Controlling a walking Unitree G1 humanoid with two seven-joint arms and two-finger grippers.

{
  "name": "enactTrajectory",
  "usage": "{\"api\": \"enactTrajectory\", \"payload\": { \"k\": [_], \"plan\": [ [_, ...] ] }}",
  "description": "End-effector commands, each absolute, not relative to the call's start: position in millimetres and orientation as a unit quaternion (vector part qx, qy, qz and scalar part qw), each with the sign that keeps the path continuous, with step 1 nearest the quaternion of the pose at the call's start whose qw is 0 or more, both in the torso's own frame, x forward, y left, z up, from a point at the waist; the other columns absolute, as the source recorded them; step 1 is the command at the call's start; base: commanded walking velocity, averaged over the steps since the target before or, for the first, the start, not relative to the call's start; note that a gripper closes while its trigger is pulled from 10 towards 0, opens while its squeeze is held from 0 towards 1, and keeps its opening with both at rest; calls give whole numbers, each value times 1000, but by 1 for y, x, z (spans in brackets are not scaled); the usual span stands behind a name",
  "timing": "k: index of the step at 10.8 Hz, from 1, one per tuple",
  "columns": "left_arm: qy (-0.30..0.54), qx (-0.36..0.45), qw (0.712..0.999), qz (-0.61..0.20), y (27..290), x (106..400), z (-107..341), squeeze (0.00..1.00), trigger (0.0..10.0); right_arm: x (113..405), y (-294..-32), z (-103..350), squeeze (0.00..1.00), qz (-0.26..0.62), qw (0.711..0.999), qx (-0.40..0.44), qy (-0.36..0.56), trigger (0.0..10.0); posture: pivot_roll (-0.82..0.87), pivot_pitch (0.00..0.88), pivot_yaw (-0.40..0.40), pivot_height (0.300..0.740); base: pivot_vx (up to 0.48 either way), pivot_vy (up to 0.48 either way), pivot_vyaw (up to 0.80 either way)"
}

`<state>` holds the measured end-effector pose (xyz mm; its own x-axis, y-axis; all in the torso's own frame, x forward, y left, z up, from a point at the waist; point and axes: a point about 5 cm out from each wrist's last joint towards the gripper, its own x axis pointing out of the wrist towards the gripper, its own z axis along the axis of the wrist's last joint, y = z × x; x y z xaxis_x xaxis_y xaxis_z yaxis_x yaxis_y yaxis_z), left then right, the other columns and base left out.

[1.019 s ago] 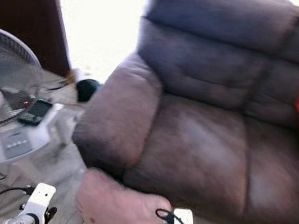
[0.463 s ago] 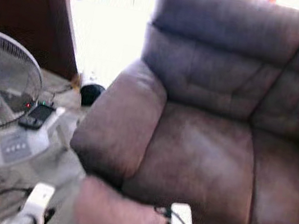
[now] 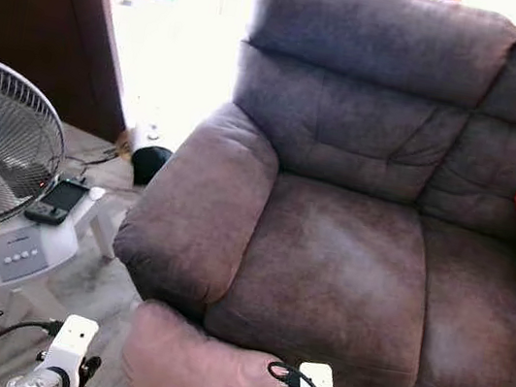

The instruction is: Move the pillow to the sofa from floor

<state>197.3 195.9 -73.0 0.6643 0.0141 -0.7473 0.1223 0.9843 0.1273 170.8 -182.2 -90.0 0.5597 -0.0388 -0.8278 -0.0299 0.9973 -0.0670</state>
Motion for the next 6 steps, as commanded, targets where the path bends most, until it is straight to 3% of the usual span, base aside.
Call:
{"api": "enactTrajectory", "payload": {
  "k": [1,6],
  "plan": [
    [412,95,906,-34,198,195,-74,0,10000,170,-184,-90,0,-6,881,-37,472,10000,85,43,-60,740,0,0,0],
    [414,94,905,-34,198,193,-75,0,10000,170,-184,-90,0,-6,882,-35,470,10000,85,42,-61,740,0,0,0]
  ]
}}
